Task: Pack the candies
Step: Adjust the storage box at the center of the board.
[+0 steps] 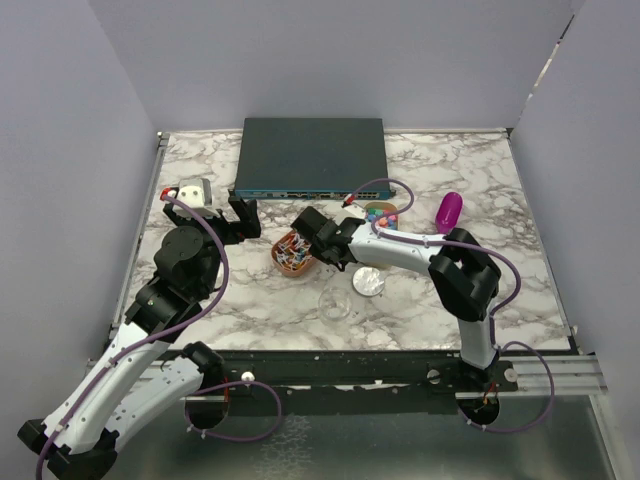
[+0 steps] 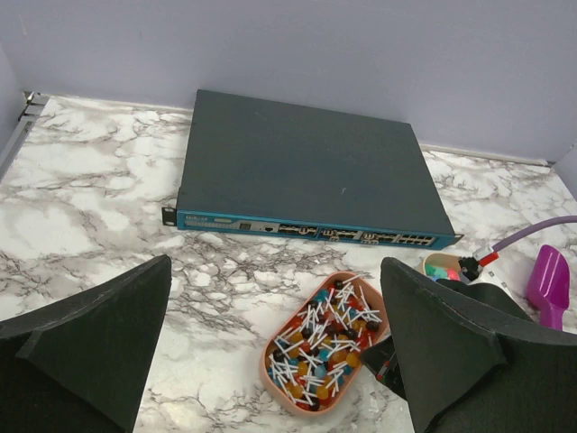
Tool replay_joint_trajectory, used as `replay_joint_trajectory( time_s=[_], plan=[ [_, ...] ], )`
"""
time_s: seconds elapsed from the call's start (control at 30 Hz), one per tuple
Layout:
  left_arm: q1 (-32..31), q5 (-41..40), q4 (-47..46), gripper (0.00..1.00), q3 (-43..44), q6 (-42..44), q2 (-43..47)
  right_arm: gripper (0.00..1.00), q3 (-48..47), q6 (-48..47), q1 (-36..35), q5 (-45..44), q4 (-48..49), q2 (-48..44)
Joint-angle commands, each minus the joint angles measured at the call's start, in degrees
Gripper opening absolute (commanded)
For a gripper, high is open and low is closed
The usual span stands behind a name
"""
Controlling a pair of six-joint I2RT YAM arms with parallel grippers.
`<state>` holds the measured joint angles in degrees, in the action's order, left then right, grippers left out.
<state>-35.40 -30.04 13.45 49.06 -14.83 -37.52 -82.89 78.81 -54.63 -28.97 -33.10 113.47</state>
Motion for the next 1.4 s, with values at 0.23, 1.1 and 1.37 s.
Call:
replay_joint_trajectory(
  time_s=[0.23, 1.1, 1.37],
  plan=[
    [-0.37, 0.34, 1.05, 0.99, 0.79, -0.31, 0.2, 0.0, 4.78, -14.25, 1.76, -0.01, 1.03, -5.1],
    [-0.37, 0.38, 1.04, 0.99, 0.8, -0.37, -1.07, 0.0, 2.06, -46.95, 13.71, 10.3, 5.58, -5.03],
    [-0.37, 0.51, 1.06, 0.99, 0.78, -0.27, -1.51, 0.22, -0.85, -47.46, 13.76, 10.74, 3.8, -5.63]
  ],
)
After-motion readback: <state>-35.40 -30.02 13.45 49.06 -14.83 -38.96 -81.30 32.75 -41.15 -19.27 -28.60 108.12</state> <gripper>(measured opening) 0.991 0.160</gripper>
